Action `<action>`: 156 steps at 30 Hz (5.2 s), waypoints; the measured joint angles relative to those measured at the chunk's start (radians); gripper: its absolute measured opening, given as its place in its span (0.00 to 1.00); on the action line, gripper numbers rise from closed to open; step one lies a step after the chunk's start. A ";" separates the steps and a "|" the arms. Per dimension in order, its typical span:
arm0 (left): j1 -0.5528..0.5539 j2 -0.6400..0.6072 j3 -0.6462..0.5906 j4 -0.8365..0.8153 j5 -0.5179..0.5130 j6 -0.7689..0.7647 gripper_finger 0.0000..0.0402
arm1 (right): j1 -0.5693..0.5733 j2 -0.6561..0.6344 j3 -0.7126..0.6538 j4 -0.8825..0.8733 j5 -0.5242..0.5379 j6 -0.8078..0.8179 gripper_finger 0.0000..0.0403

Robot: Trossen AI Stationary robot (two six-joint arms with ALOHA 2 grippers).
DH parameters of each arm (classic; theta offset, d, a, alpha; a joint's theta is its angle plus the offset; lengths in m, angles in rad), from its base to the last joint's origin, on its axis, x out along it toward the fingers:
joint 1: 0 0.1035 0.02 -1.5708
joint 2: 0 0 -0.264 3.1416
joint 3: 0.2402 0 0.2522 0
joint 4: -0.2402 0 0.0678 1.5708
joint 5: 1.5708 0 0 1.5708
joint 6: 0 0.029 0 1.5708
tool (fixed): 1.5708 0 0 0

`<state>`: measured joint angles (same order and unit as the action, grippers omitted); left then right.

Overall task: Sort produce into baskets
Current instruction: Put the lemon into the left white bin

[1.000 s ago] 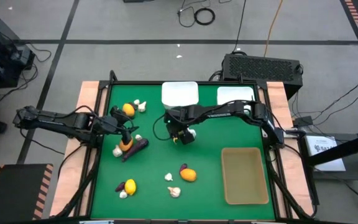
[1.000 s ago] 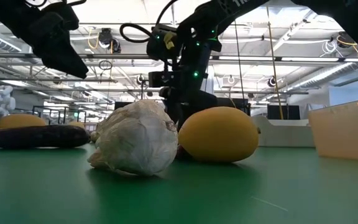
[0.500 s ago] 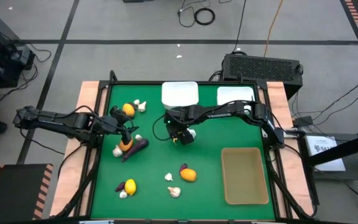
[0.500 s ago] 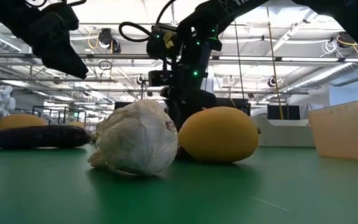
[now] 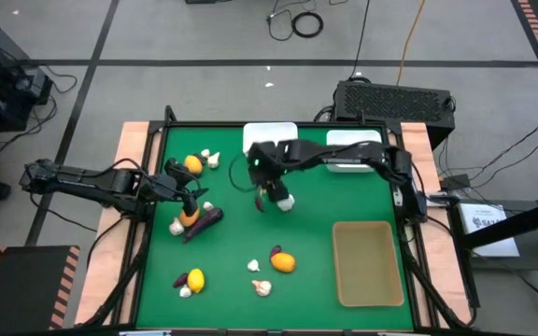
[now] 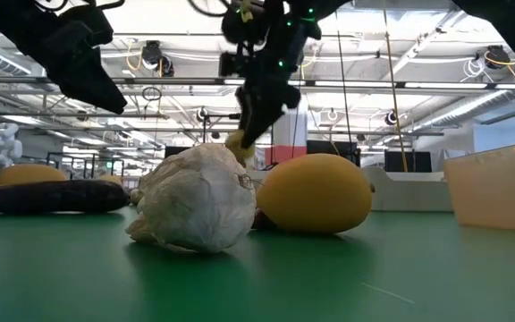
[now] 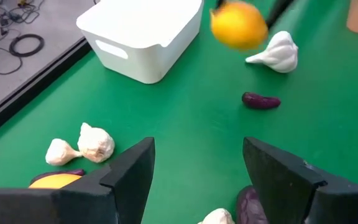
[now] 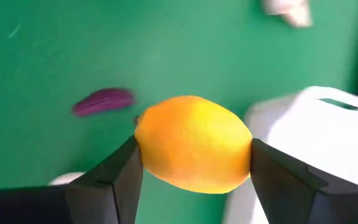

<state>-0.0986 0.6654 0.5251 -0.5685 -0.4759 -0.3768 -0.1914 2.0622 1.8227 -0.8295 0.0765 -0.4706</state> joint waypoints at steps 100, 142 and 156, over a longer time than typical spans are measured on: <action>0.066 0.342 0.192 -0.481 0.443 -0.507 0.63 | 0.484 -0.596 -0.982 1.125 0.025 0.612 0.78; -0.006 0.559 0.177 -0.463 0.445 -0.503 0.63 | 0.501 -0.596 -0.982 1.096 0.028 0.597 0.78; -0.005 0.641 0.180 -0.461 0.455 -0.489 0.63 | 0.501 -0.596 -0.982 1.094 0.027 0.589 0.78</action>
<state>-0.1040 1.3060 0.7052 -1.0294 -0.0214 -0.8655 0.3096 1.4658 0.8410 0.2646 0.1040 0.1188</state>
